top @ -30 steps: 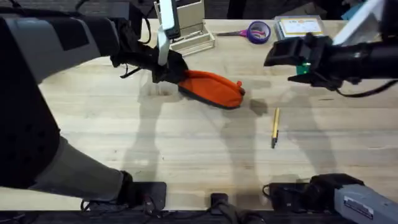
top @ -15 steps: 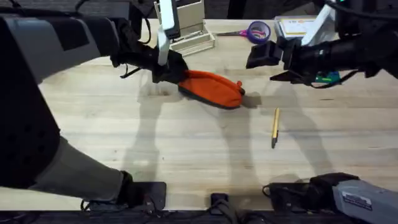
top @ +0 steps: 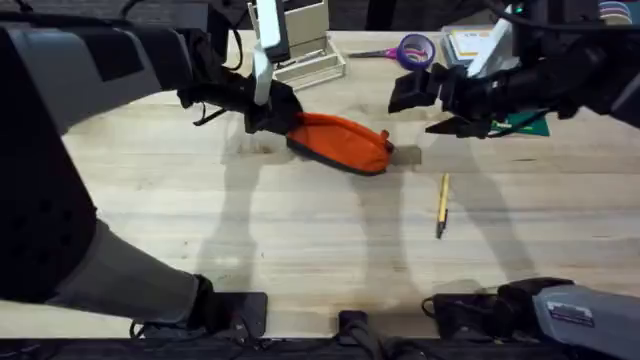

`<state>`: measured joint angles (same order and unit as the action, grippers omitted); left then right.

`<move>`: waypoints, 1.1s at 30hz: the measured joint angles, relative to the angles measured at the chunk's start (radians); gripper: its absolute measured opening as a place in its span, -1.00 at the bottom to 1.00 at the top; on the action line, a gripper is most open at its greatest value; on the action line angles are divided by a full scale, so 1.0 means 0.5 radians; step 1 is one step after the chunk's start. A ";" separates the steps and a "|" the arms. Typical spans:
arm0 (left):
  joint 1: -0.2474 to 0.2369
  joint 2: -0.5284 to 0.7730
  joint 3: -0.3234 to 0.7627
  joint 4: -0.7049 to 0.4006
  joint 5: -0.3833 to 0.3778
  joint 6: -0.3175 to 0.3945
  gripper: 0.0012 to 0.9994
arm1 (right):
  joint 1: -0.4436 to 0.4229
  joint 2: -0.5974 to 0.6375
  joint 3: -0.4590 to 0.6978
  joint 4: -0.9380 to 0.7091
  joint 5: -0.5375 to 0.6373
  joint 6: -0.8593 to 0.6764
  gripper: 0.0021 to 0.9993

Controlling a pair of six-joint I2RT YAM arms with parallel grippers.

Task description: Unzip the bag, pick up the pens from the table one at a time and place them inside, then zip the bag closed.

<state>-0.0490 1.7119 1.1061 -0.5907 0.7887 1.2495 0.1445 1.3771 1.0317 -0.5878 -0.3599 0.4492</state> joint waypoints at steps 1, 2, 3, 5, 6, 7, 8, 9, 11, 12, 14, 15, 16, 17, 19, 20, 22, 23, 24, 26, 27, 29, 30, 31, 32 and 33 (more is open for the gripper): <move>0.000 0.000 0.000 0.000 0.000 0.000 -0.92 | 0.010 0.025 0.000 0.024 -0.001 0.000 1.00; 0.000 0.000 0.000 0.000 0.000 0.000 -0.92 | 0.020 0.047 0.000 0.045 -0.001 0.000 1.00; 0.000 0.001 0.000 0.000 0.000 0.000 -0.92 | 0.035 0.072 0.001 0.063 -0.001 0.001 1.00; 0.000 0.000 0.000 0.000 0.000 0.000 -0.92 | 0.068 0.121 0.000 0.096 0.000 0.001 1.00; 0.000 0.001 0.000 0.000 0.000 0.000 -0.92 | 0.088 0.146 0.001 0.114 -0.001 0.001 1.00; 0.000 0.000 0.000 0.000 0.000 0.000 -0.92 | 0.109 0.171 0.001 0.129 -0.001 0.001 1.00; 0.000 0.001 0.000 0.000 0.000 0.000 -0.92 | 0.127 0.194 0.001 0.137 -0.001 0.001 1.00; 0.000 0.000 0.000 0.000 0.000 0.000 -0.92 | 0.146 0.219 0.001 0.151 -0.001 0.001 1.00; 0.000 0.001 0.000 0.000 0.000 0.000 -0.92 | 0.176 0.262 0.001 0.174 -0.001 0.001 1.00; 0.000 0.001 0.000 0.000 0.000 0.000 -0.92 | 0.187 0.282 0.001 0.188 -0.001 0.001 1.00; 0.000 0.001 0.000 -0.001 0.000 0.000 -0.92 | 0.202 0.322 0.001 0.220 -0.001 0.001 1.00; 0.000 0.000 0.000 -0.001 0.000 0.000 -0.92 | 0.204 0.340 0.001 0.236 -0.001 0.001 1.00; 0.000 0.001 0.000 -0.001 0.000 0.000 -0.92 | 0.204 0.357 0.001 0.247 -0.001 0.002 1.00; 0.000 0.000 0.000 0.000 0.000 0.000 -0.92 | 0.204 0.367 0.001 0.253 -0.003 0.002 1.00; 0.000 0.001 0.000 0.000 0.000 0.000 -0.92 | 0.204 0.381 0.001 0.258 -0.008 0.002 1.00; -0.001 0.001 0.000 -0.001 0.000 0.000 -0.92 | 0.204 0.383 0.001 0.260 -0.009 0.002 1.00; -0.002 0.001 0.000 0.000 -0.001 0.000 -0.92 | 0.204 0.382 0.001 0.261 -0.008 0.002 1.00; -0.002 0.001 0.000 -0.001 -0.001 0.000 -0.92 | 0.204 0.383 0.001 0.261 -0.009 0.002 1.00; -0.002 0.000 0.000 0.000 -0.001 0.000 -0.92 | 0.204 0.383 0.001 0.261 -0.009 0.002 1.00; -0.002 0.001 0.000 0.000 -0.001 0.000 -0.92 | 0.204 0.383 0.002 0.260 -0.009 0.002 0.98; -0.002 0.000 0.000 0.000 -0.001 0.000 -0.92 | 0.204 0.383 0.002 0.261 -0.009 0.002 0.94; -0.002 0.001 0.000 0.000 0.000 0.000 -0.92 | 0.204 0.383 0.002 0.264 -0.016 0.010 0.80; -0.002 0.001 0.000 0.000 0.000 0.000 -0.92 | 0.206 0.383 0.002 0.265 -0.024 0.022 0.69; -0.002 0.000 0.000 0.000 0.001 0.000 -0.92 | 0.208 0.382 0.004 0.266 -0.032 0.026 0.61; -0.002 0.001 0.000 0.000 0.001 0.000 -0.92 | 0.210 0.382 0.005 0.270 -0.040 0.031 0.52; -0.002 0.000 0.000 0.000 0.001 0.000 -0.92 | 0.211 0.383 0.007 0.272 -0.047 0.033 0.43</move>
<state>-0.0498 1.7120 1.1061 -0.5907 0.7891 1.2495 0.2502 1.5684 1.0353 -0.4521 -0.3832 0.4655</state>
